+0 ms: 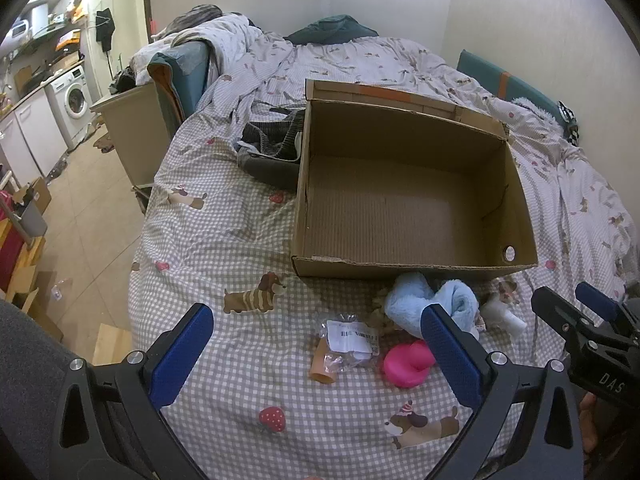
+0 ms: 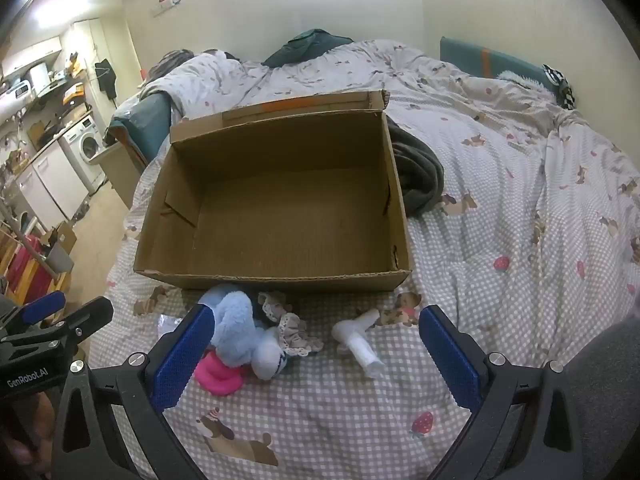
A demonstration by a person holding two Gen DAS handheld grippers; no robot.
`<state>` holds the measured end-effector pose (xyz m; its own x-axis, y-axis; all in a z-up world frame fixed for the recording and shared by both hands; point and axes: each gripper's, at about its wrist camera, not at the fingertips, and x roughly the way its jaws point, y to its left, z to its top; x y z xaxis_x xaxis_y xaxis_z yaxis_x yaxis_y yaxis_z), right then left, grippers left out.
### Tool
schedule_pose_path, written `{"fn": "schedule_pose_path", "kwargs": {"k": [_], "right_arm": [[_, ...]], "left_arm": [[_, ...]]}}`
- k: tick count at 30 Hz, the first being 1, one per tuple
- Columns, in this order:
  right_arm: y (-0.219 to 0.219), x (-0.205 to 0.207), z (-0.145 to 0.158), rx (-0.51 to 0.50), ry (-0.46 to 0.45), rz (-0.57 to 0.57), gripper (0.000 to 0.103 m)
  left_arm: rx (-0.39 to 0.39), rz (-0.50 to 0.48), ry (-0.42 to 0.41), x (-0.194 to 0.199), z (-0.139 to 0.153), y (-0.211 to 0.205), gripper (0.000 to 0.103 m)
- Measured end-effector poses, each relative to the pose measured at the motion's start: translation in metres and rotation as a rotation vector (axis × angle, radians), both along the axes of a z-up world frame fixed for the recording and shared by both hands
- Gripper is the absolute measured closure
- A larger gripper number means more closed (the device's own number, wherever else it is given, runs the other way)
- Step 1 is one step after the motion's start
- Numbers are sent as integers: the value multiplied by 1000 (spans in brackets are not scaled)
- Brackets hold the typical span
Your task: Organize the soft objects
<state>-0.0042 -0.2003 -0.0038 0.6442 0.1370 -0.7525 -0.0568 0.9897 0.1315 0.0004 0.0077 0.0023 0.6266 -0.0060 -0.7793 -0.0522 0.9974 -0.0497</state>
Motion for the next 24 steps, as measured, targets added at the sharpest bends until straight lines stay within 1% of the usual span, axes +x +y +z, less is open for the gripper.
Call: {"fn": "schedule_pose_path", "kwargs": {"k": [24], "right_arm": [[1,0,-1,-1,1,0,0]], "left_arm": [[3,1,2,0,-3,1,0]]}}
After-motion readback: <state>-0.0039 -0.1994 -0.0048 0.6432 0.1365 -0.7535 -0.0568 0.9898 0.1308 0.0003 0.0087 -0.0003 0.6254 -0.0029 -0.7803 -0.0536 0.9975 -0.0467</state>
